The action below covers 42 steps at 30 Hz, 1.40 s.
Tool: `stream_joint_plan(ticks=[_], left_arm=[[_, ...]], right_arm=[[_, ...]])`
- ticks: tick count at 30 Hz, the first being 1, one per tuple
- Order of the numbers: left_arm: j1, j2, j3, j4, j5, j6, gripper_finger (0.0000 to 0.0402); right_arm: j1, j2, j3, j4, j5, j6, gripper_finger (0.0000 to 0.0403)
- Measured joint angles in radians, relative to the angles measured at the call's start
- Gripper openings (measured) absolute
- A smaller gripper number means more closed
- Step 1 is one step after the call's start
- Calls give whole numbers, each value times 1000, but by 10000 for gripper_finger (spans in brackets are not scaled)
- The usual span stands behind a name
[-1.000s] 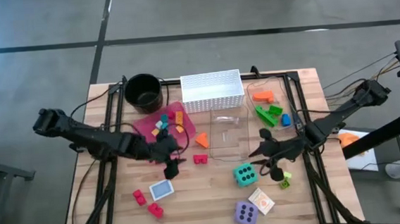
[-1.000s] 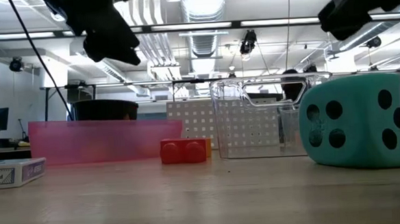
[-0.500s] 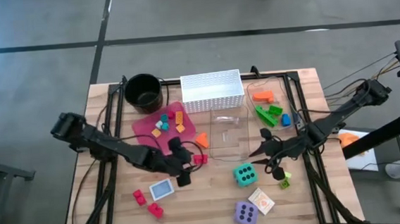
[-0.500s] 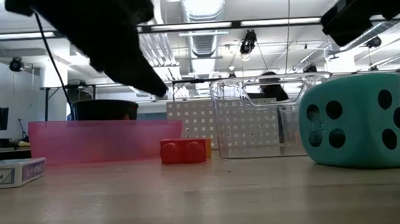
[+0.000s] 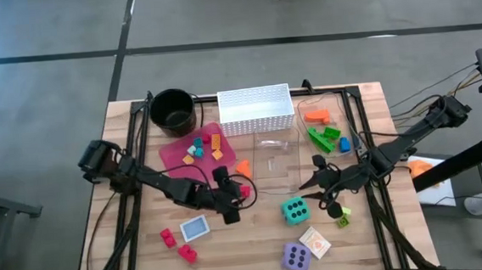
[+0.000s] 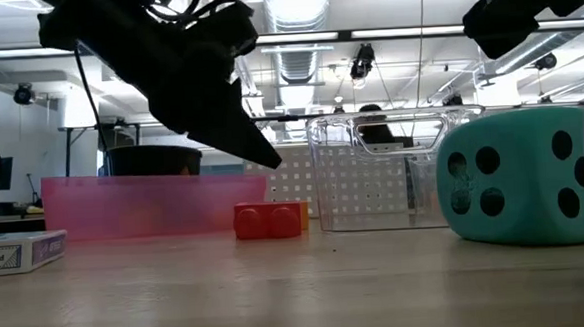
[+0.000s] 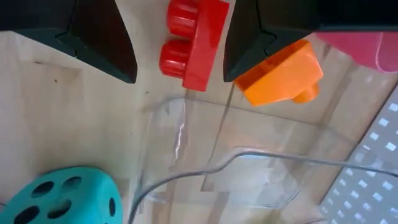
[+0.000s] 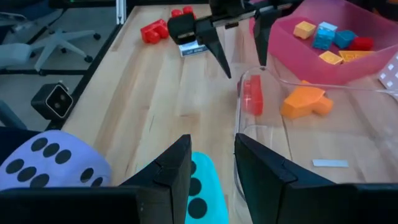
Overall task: Pick & Place Toys
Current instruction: Put the blue die into the bottom transparent bin
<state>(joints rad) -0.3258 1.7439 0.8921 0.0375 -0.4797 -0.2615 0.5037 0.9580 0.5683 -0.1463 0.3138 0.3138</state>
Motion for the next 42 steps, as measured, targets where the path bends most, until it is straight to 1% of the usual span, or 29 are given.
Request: stream_joint_plan(ticks=[6,9,11,16,19,28,30,34,42], left_arm=[[5,-2,0,5,0,0,242],[5,-6,0,25,0,1,242],[6,-8,1,36,0,1,242],[6,-8,1,41,0,1,242],[6,-8,1,41,0,1,242],[6,-8,0,41,0,0,242],[6,-8,0,41,0,0,242],[6,-9,0,41,0,0,242],[6,-9,0,41,0,0,242]], right_arm=[[0,0,-2,1,0,-3,121],[-3,0,-2,5,16,-54,121],[-3,0,-2,5,65,-94,121],[-3,2,-3,9,191,-105,121],[-3,2,-3,13,212,-105,121],[-9,8,-4,50,203,-105,121],[-14,8,-4,51,172,-105,121],[-35,8,-4,51,76,-105,121],[-37,7,-4,51,69,-101,121]])
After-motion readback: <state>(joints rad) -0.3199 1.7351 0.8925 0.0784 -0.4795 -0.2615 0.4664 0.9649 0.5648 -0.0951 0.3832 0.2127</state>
